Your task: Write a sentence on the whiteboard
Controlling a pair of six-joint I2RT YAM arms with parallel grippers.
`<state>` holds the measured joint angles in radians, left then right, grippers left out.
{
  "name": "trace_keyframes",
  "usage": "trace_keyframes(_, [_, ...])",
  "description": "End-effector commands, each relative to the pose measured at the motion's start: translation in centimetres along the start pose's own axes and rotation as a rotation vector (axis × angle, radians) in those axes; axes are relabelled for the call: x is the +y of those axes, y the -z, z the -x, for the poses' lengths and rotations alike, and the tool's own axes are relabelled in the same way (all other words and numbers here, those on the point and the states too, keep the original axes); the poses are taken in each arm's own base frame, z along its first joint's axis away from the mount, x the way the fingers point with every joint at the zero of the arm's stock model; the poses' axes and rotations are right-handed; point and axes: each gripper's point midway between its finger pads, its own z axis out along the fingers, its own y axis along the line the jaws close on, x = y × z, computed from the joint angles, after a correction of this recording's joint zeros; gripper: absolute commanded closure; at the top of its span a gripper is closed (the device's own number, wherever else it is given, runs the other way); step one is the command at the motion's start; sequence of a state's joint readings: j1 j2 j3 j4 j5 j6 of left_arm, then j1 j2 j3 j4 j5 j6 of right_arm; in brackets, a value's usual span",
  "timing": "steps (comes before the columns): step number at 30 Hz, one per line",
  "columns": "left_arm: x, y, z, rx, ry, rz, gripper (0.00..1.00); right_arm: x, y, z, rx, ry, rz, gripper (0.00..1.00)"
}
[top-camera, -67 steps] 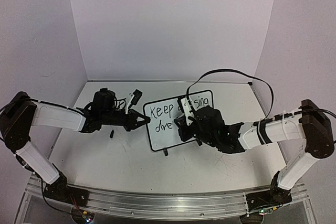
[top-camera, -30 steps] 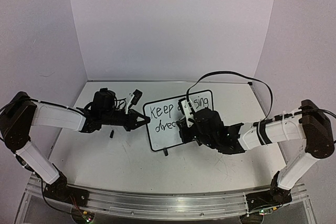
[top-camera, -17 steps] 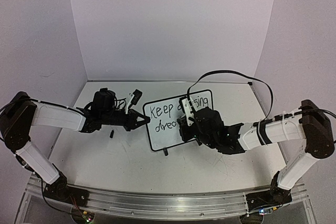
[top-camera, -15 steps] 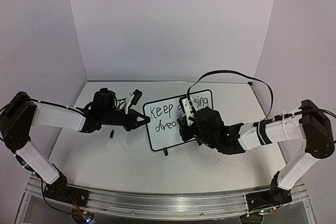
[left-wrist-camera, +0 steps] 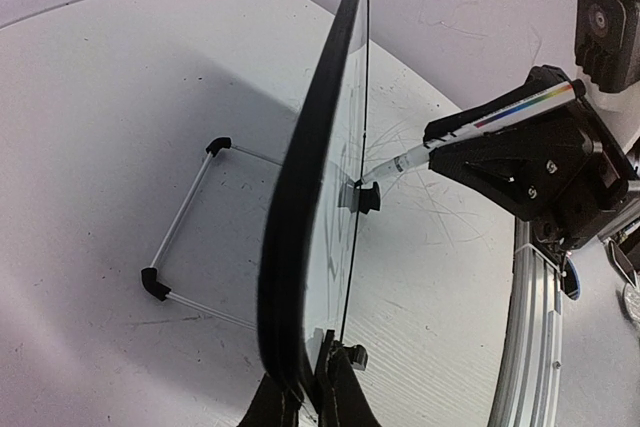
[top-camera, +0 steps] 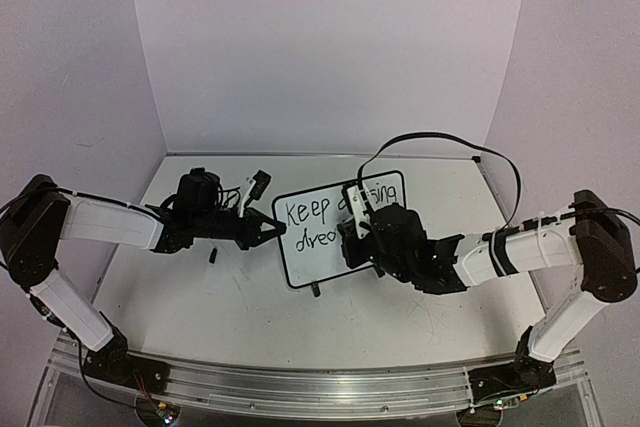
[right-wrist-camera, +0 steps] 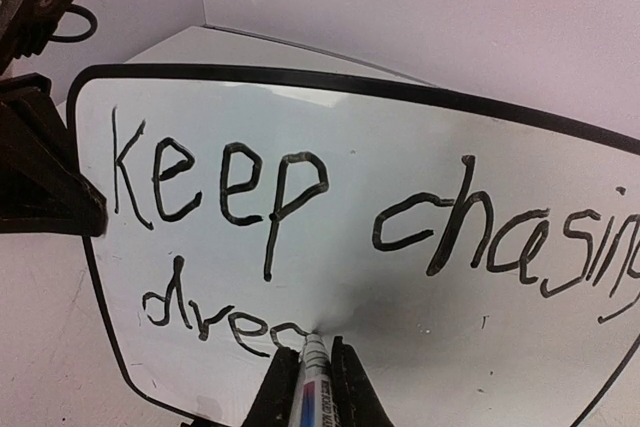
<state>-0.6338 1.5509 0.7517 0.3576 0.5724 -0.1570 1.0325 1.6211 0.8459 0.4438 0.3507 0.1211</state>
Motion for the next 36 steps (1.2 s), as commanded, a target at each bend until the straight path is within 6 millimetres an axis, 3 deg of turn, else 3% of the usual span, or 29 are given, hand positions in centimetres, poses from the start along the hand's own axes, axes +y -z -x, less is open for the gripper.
trace_keyframes(1, [3.1, 0.7, 0.7, -0.011, -0.07, 0.169, 1.0, -0.9, 0.1, 1.0, -0.029, -0.026, -0.021, 1.0])
trace_keyframes(17, [3.2, 0.7, 0.8, -0.01, -0.069, 0.172, 1.0, -1.6, 0.3, -2.0, 0.054, -0.017, -0.044, 1.0])
trace_keyframes(21, [3.3, 0.7, 0.7, -0.008, -0.069, 0.174, 1.0, -2.5, 1.6, 0.2, -0.007, -0.019, -0.069, 1.0])
trace_keyframes(25, [3.4, 0.8, 0.6, -0.005, -0.069, 0.18, 1.0, -1.2, 3.6, 3.7, -0.106, -0.006, 0.038, 1.0])
trace_keyframes(31, [3.4, 0.7, 0.5, -0.002, -0.069, 0.178, 1.0, 0.9, 2.6, 3.7, -0.091, 0.042, 0.159, 1.0])
trace_keyframes(36, [3.5, 0.7, 0.3, 0.003, -0.066, 0.182, 1.0, 0.3, 2.5, 3.7, -0.097, 0.1, 0.117, 1.0])
